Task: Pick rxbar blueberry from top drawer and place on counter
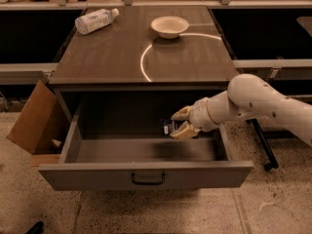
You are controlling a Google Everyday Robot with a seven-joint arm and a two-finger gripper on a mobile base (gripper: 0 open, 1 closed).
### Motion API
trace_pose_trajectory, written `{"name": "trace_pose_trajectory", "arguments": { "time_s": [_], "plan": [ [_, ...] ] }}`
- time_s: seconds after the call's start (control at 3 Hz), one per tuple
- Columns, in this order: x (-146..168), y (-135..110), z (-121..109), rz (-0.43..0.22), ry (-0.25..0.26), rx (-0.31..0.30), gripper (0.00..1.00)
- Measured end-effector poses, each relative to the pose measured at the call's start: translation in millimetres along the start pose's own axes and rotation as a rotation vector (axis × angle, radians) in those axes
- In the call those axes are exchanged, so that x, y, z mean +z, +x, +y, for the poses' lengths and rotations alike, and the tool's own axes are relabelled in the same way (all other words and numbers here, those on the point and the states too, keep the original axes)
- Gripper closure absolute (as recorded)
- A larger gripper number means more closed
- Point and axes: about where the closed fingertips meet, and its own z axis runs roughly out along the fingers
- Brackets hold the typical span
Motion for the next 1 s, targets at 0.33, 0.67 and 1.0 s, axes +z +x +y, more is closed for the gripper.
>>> {"name": "trace_pose_trajectory", "arguments": {
  "time_s": [0.33, 0.67, 1.0],
  "plan": [
    [-33.9, -14.2, -10.6, 0.004, 0.053, -0.049, 1.0],
    [-75.4, -29.9, -21.3, 0.008, 0.12, -0.097, 1.0],
    [-112.6, -48.1, -32.3, 0.008, 0.173, -0.15, 1.0]
  ]
}}
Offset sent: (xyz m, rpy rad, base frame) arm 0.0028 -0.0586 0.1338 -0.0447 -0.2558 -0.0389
